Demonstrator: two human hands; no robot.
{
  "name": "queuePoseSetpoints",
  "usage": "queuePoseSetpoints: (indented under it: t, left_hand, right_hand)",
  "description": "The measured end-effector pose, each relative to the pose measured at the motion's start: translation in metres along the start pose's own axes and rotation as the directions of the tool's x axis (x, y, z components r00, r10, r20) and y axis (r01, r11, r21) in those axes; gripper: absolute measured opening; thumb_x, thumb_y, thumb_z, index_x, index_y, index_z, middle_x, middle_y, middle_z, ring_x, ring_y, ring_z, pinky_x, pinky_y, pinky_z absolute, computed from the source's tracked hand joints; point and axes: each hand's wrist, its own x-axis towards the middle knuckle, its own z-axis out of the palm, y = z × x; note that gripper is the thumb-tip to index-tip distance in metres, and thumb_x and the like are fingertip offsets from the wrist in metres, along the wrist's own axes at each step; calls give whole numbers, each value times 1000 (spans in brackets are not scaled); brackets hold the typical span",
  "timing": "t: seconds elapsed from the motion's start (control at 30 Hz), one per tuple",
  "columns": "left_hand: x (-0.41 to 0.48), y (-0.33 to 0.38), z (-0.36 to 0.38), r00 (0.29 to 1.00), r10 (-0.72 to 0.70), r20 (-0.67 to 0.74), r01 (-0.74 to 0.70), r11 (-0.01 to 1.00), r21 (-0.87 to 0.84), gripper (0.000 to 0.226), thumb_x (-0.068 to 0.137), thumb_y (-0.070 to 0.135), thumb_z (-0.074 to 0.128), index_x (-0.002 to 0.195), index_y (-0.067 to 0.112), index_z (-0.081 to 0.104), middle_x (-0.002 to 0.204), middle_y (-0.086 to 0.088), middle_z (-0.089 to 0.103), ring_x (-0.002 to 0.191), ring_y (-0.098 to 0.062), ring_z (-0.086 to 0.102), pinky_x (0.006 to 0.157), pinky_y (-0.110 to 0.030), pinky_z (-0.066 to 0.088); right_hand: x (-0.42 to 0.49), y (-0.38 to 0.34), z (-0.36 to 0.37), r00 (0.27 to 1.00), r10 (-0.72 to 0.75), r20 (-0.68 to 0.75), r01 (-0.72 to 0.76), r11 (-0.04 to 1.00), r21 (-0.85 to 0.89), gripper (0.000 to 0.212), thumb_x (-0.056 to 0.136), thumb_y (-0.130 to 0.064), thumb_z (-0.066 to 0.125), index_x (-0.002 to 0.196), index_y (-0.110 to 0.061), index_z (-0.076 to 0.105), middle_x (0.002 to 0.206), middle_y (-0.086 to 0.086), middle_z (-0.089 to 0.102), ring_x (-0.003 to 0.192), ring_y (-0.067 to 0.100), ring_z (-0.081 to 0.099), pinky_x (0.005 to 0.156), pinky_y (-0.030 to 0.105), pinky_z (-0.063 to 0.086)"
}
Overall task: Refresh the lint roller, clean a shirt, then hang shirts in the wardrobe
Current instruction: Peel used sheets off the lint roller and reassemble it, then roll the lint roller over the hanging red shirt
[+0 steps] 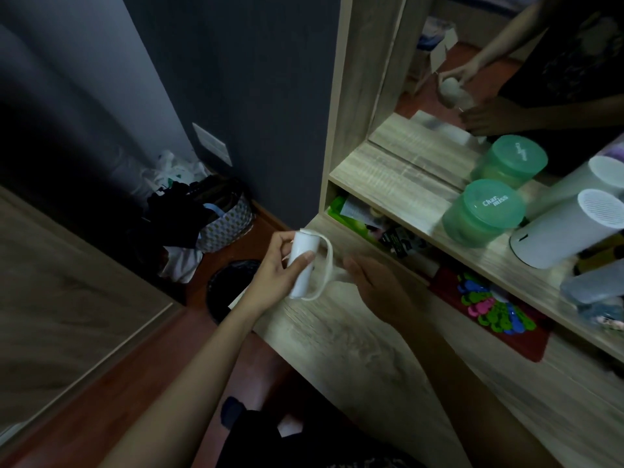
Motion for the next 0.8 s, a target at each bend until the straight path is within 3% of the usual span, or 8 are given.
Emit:
queuePoseSetpoints:
  t: [0.1, 0.17, 0.27, 0.33, 0.5, 0.57, 0.67, 0.8]
  left_hand:
    - [3, 4, -8, 998, -53, 24, 53, 999, -10, 33, 92, 28, 60, 123, 21, 49, 112, -7, 65, 93, -20, 70, 81, -34, 57]
    - [5, 4, -12, 993, -103, 64, 103, 995, -10, 36, 93, 32, 60, 125, 20, 51, 111, -7, 66, 91, -24, 70, 81, -38, 57]
    - [5, 5, -17, 979, -179, 95, 186, 980, -64, 31, 96, 38, 54, 120, 20, 57, 105, -12, 69, 87, -27, 71, 78, -42, 57]
    - [2, 9, -23, 977, -204, 58, 210, 969, -132, 23, 102, 29, 43, 112, 18, 61, 98, -13, 71, 81, -23, 71, 73, -37, 57]
    - [-5, 8, -57, 965, -196, -174, 176, 977, -121, 32, 103, 30, 41, 105, 19, 71, 109, -11, 71, 104, -24, 65, 96, -39, 48]
    - [-11, 8, -73, 922, -169, -347, 135, 983, -121, 32, 103, 26, 39, 105, 14, 69, 99, -8, 71, 91, -18, 66, 89, -33, 51]
    - [-25, 10, -106, 816, -57, -576, 12, 997, -82, 29, 104, 18, 38, 112, 4, 62, 85, -1, 65, 67, -2, 62, 64, -16, 51]
    - [-47, 11, -166, 661, 119, -741, -79, 993, 89, 20, 102, 16, 42, 110, 13, 60, 92, -3, 66, 74, -5, 64, 70, -18, 49]
  right_hand:
    - [-4, 2, -4, 980, 117, 163, -105, 991, -82, 28, 96, -38, 44, 78, -21, 56, 70, -5, 56, 64, 6, 53, 64, 28, 43]
    - [-7, -1, -4, 959, 164, 232, -165, 986, -15, 25, 93, -40, 49, 74, -25, 54, 66, -7, 56, 60, 2, 54, 63, 26, 43]
    - [-10, -6, 2, 964, 144, 223, -166, 983, 83, 24, 94, -37, 52, 79, -19, 60, 67, -7, 57, 60, 1, 55, 64, 28, 46]
    - [-10, -15, 6, 971, 153, 184, -167, 984, 63, 29, 94, -42, 49, 74, -24, 59, 66, -7, 57, 63, 5, 56, 63, 26, 45]
    - [-1, -38, 27, 991, 73, 110, -81, 994, 76, 34, 94, -46, 47, 68, -26, 55, 57, -6, 50, 56, 7, 50, 59, 26, 40]
    - [5, -47, 40, 998, 22, 51, -28, 992, 125, 36, 93, -45, 49, 68, -21, 57, 53, -5, 49, 52, 4, 47, 57, 29, 40]
    - [15, -64, 60, 999, -42, -1, 42, 984, 171, 42, 92, -48, 49, 70, -13, 57, 55, 0, 49, 52, 7, 47, 56, 31, 40]
    - [31, -98, 91, 996, -93, -16, 94, 961, 262, 44, 91, -49, 51, 70, -11, 54, 52, -2, 45, 51, 7, 44, 54, 32, 37]
